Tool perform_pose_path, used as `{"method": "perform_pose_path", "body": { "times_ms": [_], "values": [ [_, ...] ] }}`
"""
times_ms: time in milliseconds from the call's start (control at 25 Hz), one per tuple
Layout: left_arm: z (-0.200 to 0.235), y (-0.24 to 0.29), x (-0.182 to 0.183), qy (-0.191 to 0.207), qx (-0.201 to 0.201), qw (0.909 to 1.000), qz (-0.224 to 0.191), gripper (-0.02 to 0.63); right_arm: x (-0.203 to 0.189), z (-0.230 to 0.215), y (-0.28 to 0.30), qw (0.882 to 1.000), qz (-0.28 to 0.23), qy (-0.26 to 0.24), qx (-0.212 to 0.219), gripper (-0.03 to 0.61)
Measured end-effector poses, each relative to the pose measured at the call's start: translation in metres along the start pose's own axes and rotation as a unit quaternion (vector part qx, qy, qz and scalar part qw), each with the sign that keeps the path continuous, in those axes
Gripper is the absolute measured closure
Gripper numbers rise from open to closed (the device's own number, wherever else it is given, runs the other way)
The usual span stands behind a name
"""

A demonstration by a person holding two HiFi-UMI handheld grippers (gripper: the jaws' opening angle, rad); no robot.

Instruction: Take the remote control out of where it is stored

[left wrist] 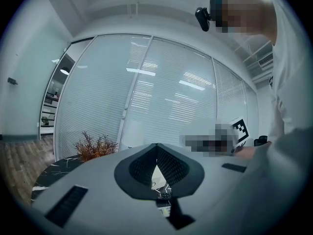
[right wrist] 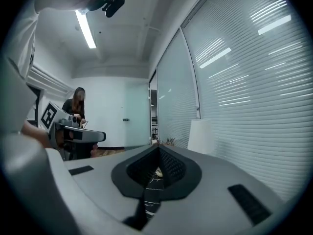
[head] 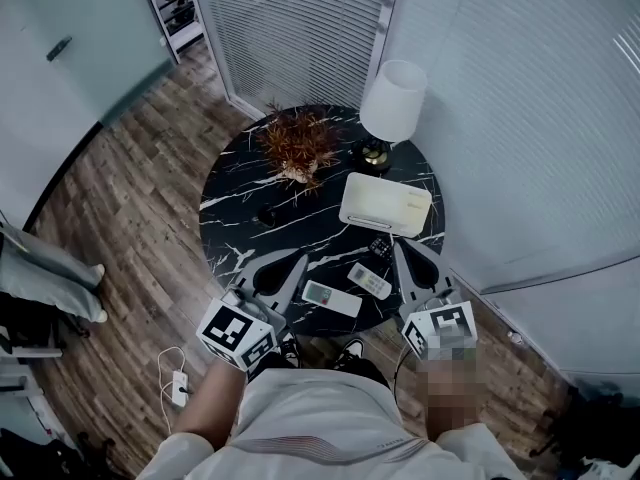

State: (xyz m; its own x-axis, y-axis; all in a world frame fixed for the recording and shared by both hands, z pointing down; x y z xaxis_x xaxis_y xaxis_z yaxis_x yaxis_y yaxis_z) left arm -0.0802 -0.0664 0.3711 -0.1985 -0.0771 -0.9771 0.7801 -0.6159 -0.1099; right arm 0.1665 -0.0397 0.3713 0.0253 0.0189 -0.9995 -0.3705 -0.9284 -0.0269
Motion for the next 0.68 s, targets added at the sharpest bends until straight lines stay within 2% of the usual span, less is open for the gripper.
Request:
{"method": "perform_pose_path", "body": {
  "times_ms": [680],
  "values": [
    [-0.0026,-0.0013,0.0007,-0.001,0.003,1.0,0.002,0.604,-0.0036,0.0008,-0.0024,1.0,0.013,-0.009,-0.002,0.566]
  ]
}}
Point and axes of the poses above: the fingertips, and each gripper's own axes: y forward along the fingers, z to its left, x out of its top, the point moved 8 cm from there along -y, backward along the fingers, and after that the axes turned 10 degrees about -z, right-handed, at the moved point
